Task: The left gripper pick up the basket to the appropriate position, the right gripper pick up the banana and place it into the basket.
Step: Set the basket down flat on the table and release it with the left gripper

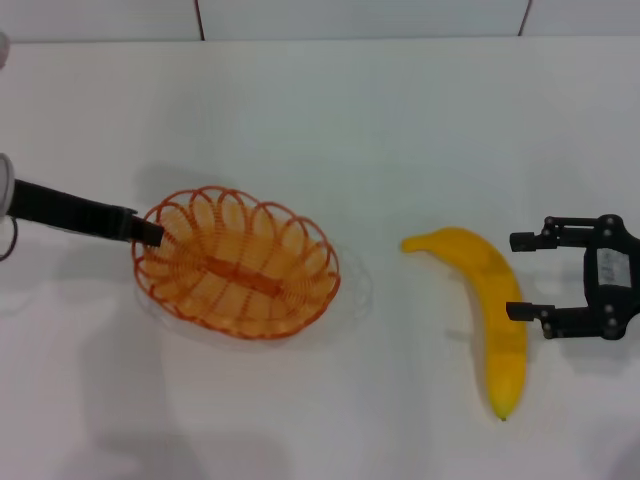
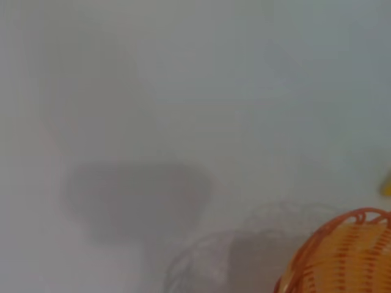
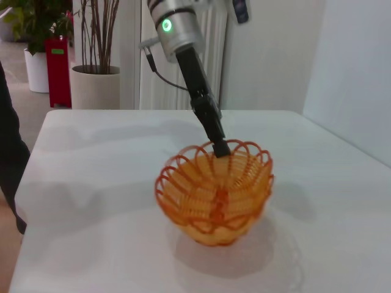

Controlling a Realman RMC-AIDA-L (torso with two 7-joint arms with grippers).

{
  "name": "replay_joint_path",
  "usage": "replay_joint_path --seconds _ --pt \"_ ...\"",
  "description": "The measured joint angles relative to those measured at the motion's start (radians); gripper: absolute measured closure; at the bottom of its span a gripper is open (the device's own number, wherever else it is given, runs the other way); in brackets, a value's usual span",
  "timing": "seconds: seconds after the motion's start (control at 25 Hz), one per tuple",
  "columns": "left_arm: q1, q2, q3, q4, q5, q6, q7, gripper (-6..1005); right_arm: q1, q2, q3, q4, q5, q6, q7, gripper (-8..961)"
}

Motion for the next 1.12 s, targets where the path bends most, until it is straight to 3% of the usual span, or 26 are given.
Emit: replay_joint_path --seconds 0.28,0.72,1.12 --pt "-0.025 0.002 -0.01 -0.146 -0.046 -0.094 -0.015 944 0.0 0.0 0.0 0.0 0.0 0.0 0.0 285" --pt "-0.042 0.007 -0.01 -0.286 -0.159 -0.102 -0.023 944 -0.005 0.0 0.0 0.0 0.0 0.0 0.0 290" --pt "-0.043 0.01 -0.019 -0.306 -0.16 -0.08 -0.048 945 -0.02 -0.005 0.015 0.0 0.0 0.0 0.0 295"
